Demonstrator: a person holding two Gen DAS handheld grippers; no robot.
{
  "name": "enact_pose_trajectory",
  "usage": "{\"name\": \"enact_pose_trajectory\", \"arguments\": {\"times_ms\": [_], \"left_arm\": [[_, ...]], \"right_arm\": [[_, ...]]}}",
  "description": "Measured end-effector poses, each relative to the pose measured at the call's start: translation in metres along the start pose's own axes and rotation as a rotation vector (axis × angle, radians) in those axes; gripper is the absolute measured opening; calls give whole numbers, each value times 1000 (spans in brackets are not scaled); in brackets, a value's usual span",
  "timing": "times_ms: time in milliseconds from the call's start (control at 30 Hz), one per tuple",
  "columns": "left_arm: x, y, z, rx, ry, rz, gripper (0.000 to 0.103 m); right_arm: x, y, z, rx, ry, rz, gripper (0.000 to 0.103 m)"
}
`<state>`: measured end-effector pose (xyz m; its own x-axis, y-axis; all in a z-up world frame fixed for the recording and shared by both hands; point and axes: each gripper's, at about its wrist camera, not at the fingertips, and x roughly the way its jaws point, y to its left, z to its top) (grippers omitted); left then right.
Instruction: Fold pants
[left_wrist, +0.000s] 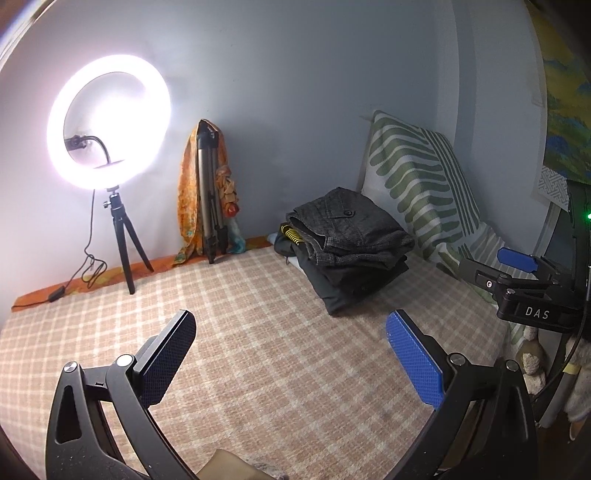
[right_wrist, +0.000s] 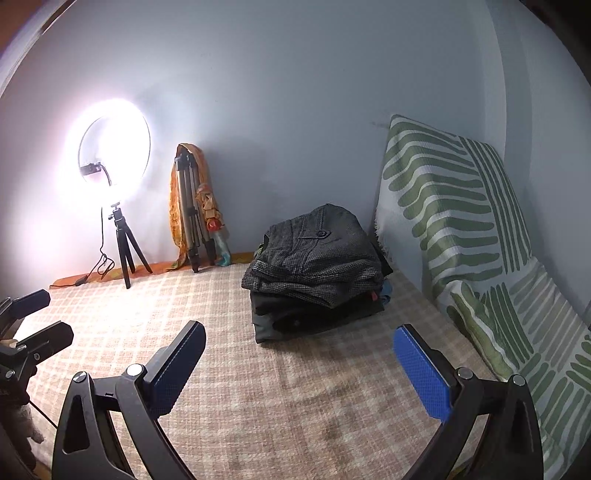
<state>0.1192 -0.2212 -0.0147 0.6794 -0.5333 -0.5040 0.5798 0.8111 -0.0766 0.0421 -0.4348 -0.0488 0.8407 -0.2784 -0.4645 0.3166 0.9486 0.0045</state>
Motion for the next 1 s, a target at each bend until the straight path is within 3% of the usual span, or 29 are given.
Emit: {"name": "enact_pose_trajectory", "arguments": {"times_ms": [1000], "left_arm": [[0,-2,-1,4,-1,-3,103]], "right_arm": [[1,6,-3,32,15,23,103]]}}
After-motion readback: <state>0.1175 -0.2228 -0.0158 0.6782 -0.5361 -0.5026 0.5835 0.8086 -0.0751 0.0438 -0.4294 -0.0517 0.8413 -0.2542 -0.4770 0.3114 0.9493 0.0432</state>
